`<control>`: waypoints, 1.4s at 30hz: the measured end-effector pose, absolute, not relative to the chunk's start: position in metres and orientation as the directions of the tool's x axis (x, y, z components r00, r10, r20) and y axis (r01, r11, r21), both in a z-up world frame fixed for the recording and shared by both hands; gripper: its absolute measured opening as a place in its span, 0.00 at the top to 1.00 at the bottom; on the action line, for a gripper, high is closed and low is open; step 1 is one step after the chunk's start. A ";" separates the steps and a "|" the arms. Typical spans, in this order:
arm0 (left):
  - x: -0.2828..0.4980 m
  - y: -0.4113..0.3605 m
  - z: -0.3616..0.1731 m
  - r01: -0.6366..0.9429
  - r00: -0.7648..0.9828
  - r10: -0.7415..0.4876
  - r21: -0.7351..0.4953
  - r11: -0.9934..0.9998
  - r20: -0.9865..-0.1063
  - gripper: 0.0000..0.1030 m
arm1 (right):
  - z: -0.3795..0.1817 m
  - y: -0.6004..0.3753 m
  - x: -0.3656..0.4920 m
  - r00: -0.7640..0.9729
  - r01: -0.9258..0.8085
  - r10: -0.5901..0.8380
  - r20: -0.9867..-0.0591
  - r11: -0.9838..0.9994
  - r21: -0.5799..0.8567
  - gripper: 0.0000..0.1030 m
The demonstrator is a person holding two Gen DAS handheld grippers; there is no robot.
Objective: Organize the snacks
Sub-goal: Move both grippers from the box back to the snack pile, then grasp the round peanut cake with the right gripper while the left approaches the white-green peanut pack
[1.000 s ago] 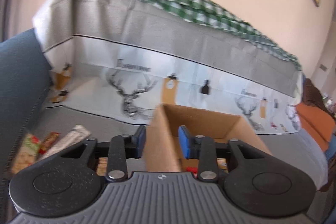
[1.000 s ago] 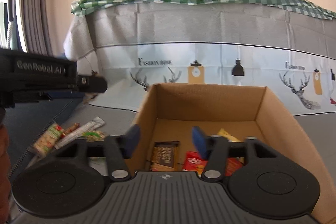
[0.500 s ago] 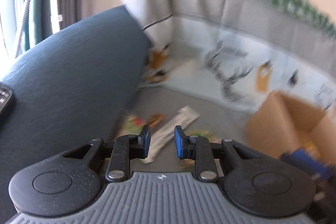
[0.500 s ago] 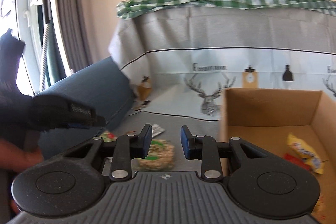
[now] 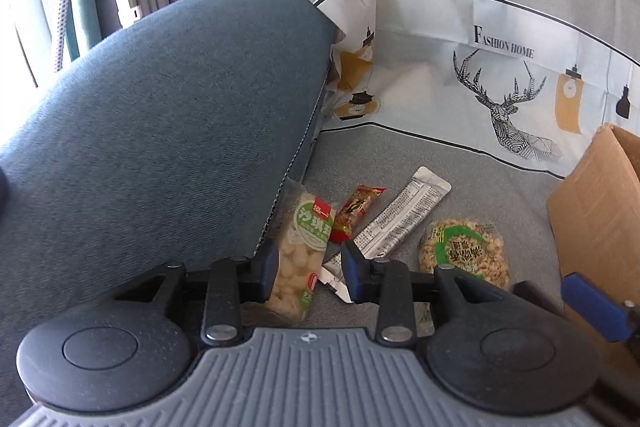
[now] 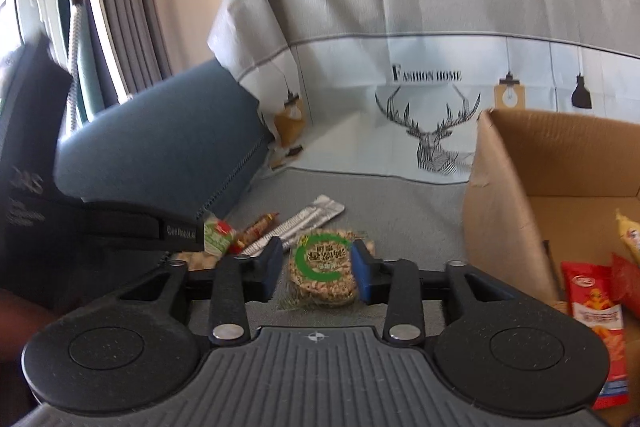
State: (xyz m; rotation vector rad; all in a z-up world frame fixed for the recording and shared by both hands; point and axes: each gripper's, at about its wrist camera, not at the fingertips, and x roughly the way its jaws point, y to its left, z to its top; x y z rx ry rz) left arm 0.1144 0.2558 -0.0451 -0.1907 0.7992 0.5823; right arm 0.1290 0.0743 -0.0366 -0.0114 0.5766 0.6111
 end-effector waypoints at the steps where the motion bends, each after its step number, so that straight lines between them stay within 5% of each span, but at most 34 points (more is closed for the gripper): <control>1: 0.117 0.257 -0.046 -0.561 0.549 0.416 0.050 0.826 -0.725 0.63 | -0.040 0.077 0.133 0.673 -0.539 0.526 -0.520 0.830 0.143 0.48; 7: 0.133 0.263 -0.057 -0.569 0.527 0.407 0.046 0.821 -0.746 0.63 | -0.064 0.107 0.158 0.691 -0.518 0.477 -0.544 0.851 0.088 0.20; 15: 0.153 0.277 -0.074 -0.598 0.502 0.370 -0.004 0.802 -0.782 0.61 | -0.098 0.140 0.182 0.650 -0.540 0.465 -0.600 0.839 0.066 0.09; 22: 0.165 0.283 -0.081 -0.595 0.543 0.322 -0.085 0.799 -0.775 0.44 | -0.115 0.142 0.201 0.665 -0.477 0.408 -0.625 0.877 0.065 0.09; 26: 0.173 0.282 -0.084 -0.561 0.576 0.276 -0.126 0.818 -0.770 0.25 | -0.122 0.140 0.206 0.670 -0.447 0.385 -0.635 0.892 0.069 0.10; 29: 0.176 0.286 -0.087 -0.548 0.593 0.228 -0.180 0.817 -0.773 0.25 | -0.122 0.139 0.204 0.679 -0.455 0.388 -0.624 0.888 0.056 0.21; 31: 0.174 0.293 -0.092 -0.565 0.586 0.177 -0.242 0.788 -0.791 0.31 | -0.121 0.139 0.203 0.678 -0.466 0.394 -0.621 0.883 0.052 0.21; 38: 0.164 0.305 -0.096 -0.584 0.590 0.089 -0.348 0.733 -0.803 0.88 | -0.117 0.140 0.192 0.669 -0.498 0.410 -0.621 0.866 0.035 0.21; 42: 0.157 0.305 -0.099 -0.584 0.571 0.023 -0.387 0.714 -0.820 0.90 | -0.113 0.141 0.178 0.640 -0.539 0.424 -0.640 0.842 0.019 0.21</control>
